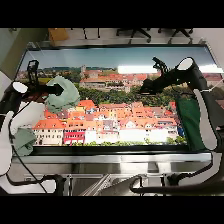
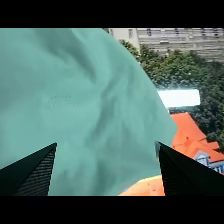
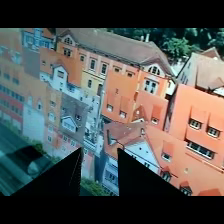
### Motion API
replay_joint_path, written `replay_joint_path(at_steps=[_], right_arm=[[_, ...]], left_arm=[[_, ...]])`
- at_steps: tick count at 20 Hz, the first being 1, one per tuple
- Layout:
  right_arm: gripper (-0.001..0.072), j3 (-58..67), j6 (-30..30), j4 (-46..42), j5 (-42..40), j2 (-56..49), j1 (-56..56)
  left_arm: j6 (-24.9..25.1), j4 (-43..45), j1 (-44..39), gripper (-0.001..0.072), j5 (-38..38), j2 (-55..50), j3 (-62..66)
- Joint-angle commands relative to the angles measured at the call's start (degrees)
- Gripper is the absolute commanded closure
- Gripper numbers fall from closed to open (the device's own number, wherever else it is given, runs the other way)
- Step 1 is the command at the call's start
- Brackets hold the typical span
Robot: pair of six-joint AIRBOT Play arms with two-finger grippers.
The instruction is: Fold the shirts.
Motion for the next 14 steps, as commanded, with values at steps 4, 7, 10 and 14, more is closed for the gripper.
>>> replay_joint_path(at_steps=[4,7,10,14], right_arm=[[0.0452,-0.02,0.02,5.33,-0.04,-1.31,0.0],[0.0452,-0.02,0.02,5.31,-0.11,-1.31,-0.02],[0.0452,-0.02,0.02,5.33,0.09,-1.55,0.0],[0.0452,-0.02,0.02,5.33,0.15,-1.6,-0.02]], left_arm=[[-4.0,15.34,0.04,0.0005,-6.67,-13.99,9.99],[-6.64,19.52,0.04,0.0005,-12.9,-15.52,16.2],[-6.64,19.45,0.04,0.0005,-18.86,-15.37,23.85],[-6.62,19.34,2.71,0.0005,-19.98,-15.54,27.15]])
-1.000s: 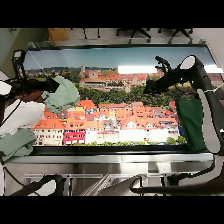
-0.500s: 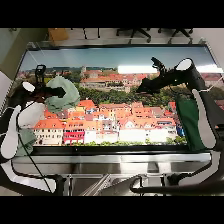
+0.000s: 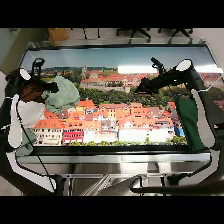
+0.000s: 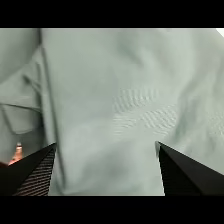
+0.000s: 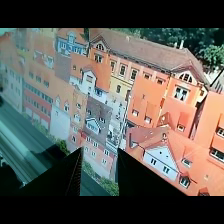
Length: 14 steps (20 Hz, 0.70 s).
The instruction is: Fold the shirts.
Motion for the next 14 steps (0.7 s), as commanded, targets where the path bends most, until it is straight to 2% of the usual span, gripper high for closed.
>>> replay_joint_path(at_steps=[1,5,9,12,13,14], right_arm=[[0.0452,-0.02,0.0,0.15,0.11,-0.07,-0.02],[0.0452,-0.02,0.0,0.15,0.13,-0.07,0.0],[0.0453,-0.02,0.0,0.17,0.31,-0.07,0.0],[0.0452,-0.02,0.02,0.17,0.33,-0.07,0.07],[0.0452,-0.02,0.0,0.17,0.33,-0.07,0.07],[0.0452,-0.02,0.02,0.2,0.33,-0.07,0.07]], left_arm=[[-0.35,0.11,2.38,0.0005,-2.58,-1.01,2.56],[0.15,-8.2,4.37,0.0005,-2.08,-6.43,2.54],[0.17,-9.77,4.0,0.0004,-1.09,-11.78,2.54],[1.25,-16.28,3.48,0.0007,-1.16,-14.45,2.54],[1.27,-18.29,3.48,0.007,-0.98,-14.53,2.56],[1.44,-20.02,3.48,0.0433,-1.11,-14.53,3.26]])
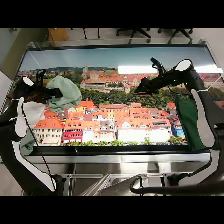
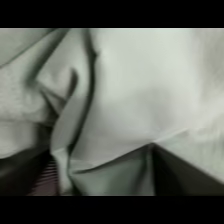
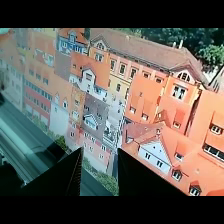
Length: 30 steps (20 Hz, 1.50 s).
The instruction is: Fold the shirts.
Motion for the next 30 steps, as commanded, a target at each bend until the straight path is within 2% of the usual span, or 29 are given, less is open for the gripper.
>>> replay_joint_path(at_steps=[1,4,8,11,14,18,22,23,24,25,26,27,30], right_arm=[[0.0452,-0.02,0.02,0.02,0.02,-0.02,0.07],[0.0453,-0.02,0.02,1.11,0.04,-0.02,0.04],[0.0453,-0.02,-0.22,4.35,1.2,-0.02,0.02],[0.0453,-0.02,-0.46,7.13,3.39,0.0,-0.09],[0.0452,-0.02,-0.44,7.5,9.05,-0.02,0.02],[0.0453,-0.02,-0.46,7.5,11.52,-0.02,0.02],[0.0452,-0.07,-0.44,7.48,11.91,-0.24,0.02],[0.0452,-0.07,-0.44,7.48,12.02,-0.44,0.02],[0.0447,-0.09,-0.42,7.45,12.09,-0.57,0.02],[0.0346,-0.09,-0.42,7.32,12.07,-0.57,0.0],[0.0213,-0.07,-0.42,7.34,12.07,-0.55,-0.07],[0.0186,-0.07,-0.42,7.34,12.13,-0.33,-0.57],[0.0189,-0.22,-2.38,7.21,13.77,2.21,-4.15]], left_arm=[[0.96,-6.67,-0.17,0.0681,-1.68,-1.55,1.88],[0.92,-8.15,-0.66,0.0683,-8.72,-1.25,9.64],[0.98,-16.57,-3.23,0.0683,-14.05,3.3,17.42],[0.98,-22.47,-7.06,0.0683,-15.96,9.88,13.51],[0.9,-22.64,-13.51,0.0683,-19.5,15.52,4.28],[0.61,-22.56,-26.71,0.0683,-17.05,19.17,-9.4],[0.46,-22.51,-38.82,0.0682,-5.4,19.15,-16.61],[0.46,-22.51,-40.76,0.0592,-2.97,19.15,-17.42],[0.46,-22.34,-41.92,0.0246,-1.99,19.12,-17.46],[0.11,-22.45,-42.27,0.0024,-1.88,19.15,-17.05],[-1.11,-22.29,-41.59,0.0035,-3.98,19.15,-15.69],[-2.23,-22.36,-40.0,0.0036,-7.56,19.15,-13.75],[-4.33,-22.36,-31.67,0.0036,-21.81,19.43,-8.44]])
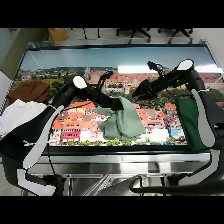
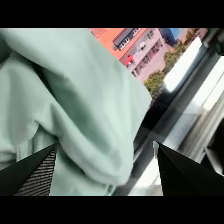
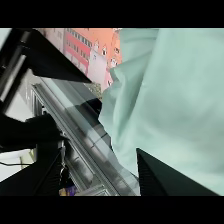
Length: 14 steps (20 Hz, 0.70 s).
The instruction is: Fold the shirts.
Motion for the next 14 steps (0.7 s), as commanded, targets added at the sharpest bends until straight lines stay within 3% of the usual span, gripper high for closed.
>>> replay_joint_path(at_steps=[1,2,5,6,7,11,14], right_arm=[[0.0203,-0.7,-2.82,-0.83,1.14,3.37,-3.93],[0.0244,-1.92,-3.8,-2.91,1.09,5.44,-5.07],[0.0237,-10.99,-4.44,-16.2,-1.66,13.2,-4.83],[0.0118,-15.3,-4.39,-19.08,-4.31,15.3,-4.13],[0.0034,-20.09,-4.44,-19.85,-7.82,16.94,-3.23],[0.0034,-34.51,-8.02,-17.77,-19.3,16.74,2.71],[0.0035,-35.95,-12.68,-13.35,-26.25,13.14,7.87]], left_arm=[[-2.34,0.09,7.74,0.0036,-13.38,1.18,2.16],[-2.34,0.0,10.12,0.0036,-14.4,3.04,-1.14],[-0.09,0.13,14.95,0.0036,-10.38,10.69,-18.95],[0.9,0.07,15.54,0.0036,-7.76,12.92,-25.33],[2.23,-0.17,15.17,0.0036,-3.98,14.88,-31.61],[5.66,-6.56,7.5,0.0036,12.52,16.0,-46.23],[9.88,-14.82,1.01,0.0036,20.96,11.72,-45.66]])
